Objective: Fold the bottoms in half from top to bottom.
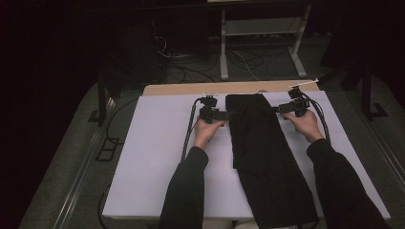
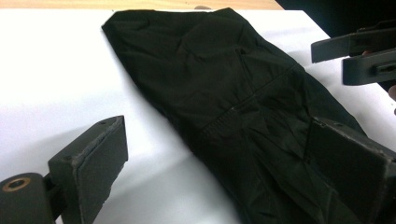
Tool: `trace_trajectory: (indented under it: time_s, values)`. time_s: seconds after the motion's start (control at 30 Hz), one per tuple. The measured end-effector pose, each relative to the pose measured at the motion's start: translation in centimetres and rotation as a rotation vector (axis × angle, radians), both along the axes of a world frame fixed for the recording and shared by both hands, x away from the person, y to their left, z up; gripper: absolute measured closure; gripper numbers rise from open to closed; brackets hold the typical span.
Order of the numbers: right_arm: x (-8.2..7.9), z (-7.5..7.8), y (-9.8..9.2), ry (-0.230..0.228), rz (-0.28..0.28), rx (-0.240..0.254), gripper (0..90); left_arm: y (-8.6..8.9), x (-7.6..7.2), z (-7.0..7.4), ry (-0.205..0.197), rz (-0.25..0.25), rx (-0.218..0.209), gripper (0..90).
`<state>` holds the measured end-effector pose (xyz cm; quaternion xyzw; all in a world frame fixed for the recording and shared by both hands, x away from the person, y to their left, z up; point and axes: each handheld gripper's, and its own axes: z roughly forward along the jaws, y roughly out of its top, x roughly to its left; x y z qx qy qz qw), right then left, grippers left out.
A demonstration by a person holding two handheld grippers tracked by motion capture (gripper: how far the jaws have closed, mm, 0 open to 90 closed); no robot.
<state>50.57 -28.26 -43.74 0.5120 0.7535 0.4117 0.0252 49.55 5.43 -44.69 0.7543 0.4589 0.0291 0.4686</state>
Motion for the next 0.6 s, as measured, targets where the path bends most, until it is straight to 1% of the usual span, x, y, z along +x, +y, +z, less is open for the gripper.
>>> trace_trajectory:
  time_s: [0.07, 0.13, 0.17, 0.23, 0.37, 0.53, 0.6]
  values:
    - [0.0, -0.2, 0.0, 0.010, -0.006, -0.002, 18.4, -0.2, 0.0, -0.2, 0.006, -0.005, 0.006, 6.6]
    - [0.0, -0.6, -0.1, 0.017, -0.011, 0.023, 21.5, -0.4, -0.1, -0.3, 0.009, -0.006, 0.005, 6.6]
    - [0.0, -0.8, -0.1, 0.021, -0.011, 0.023, 21.6, -0.5, -0.1, -0.3, 0.010, -0.010, 0.003, 6.7]
    - [0.1, -1.0, 0.0, 0.033, -0.014, 0.016, 23.1, -0.6, -0.1, -0.4, 0.011, -0.010, -0.003, 7.9]
    - [0.2, -1.3, 0.2, 0.034, -0.023, 0.014, 25.7, -0.8, -0.1, -0.5, 0.019, -0.011, -0.026, 9.9]
    - [0.3, -1.5, 0.5, 0.031, -0.030, 0.008, 27.1, -1.0, 0.0, -0.8, 0.028, 0.005, -0.027, 15.2]
    - [0.4, -1.8, 0.8, 0.038, -0.029, 0.001, 28.6, -1.0, 0.0, -0.9, 0.030, 0.008, -0.028, 16.0]
